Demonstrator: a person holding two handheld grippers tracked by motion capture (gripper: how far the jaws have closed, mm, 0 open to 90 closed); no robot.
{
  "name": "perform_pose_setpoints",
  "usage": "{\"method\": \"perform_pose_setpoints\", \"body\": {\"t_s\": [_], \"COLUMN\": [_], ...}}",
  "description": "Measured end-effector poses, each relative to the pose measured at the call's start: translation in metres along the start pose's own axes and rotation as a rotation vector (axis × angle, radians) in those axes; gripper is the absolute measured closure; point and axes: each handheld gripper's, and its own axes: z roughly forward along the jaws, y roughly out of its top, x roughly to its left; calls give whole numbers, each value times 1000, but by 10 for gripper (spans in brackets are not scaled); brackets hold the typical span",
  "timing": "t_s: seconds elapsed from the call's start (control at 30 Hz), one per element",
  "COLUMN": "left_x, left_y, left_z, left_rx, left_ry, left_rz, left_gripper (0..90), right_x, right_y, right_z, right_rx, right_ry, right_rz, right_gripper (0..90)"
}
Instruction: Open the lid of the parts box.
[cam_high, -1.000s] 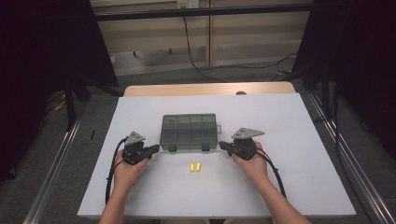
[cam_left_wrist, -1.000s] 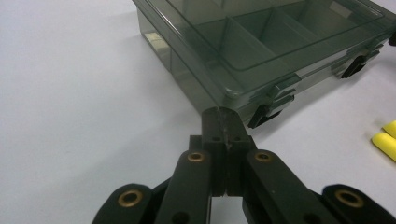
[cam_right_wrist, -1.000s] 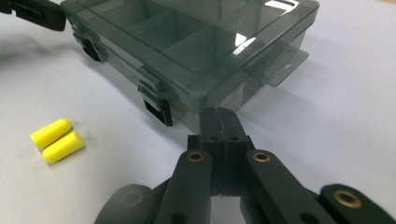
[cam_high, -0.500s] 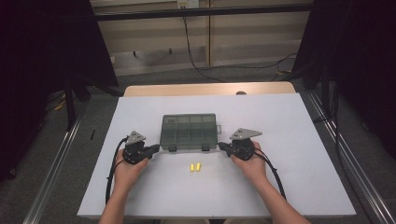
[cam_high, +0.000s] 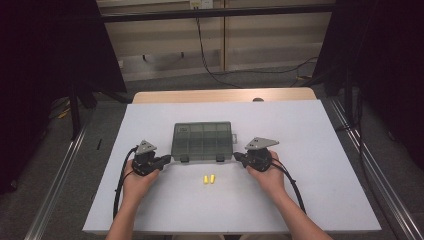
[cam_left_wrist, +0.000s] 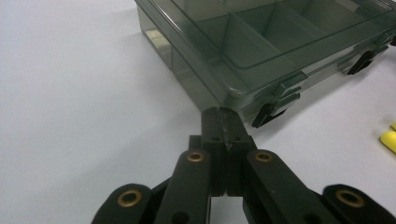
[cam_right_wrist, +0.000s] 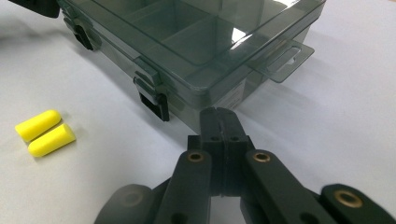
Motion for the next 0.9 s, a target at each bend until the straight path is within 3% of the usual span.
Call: {"method": "perform_pose_setpoints", "body": {"t_s": [0.9], "left_x": [0], "left_y": [1], "left_z": [0], "left_rx": [-2], "left_ry": [0], "left_rz": [8], "left_gripper": [900], "right_x": [0], "right_y": [0], "right_z": [1], "right_rx": [-6], "right_ry": [-3], "right_rz": [-6], "right_gripper": [900]}}
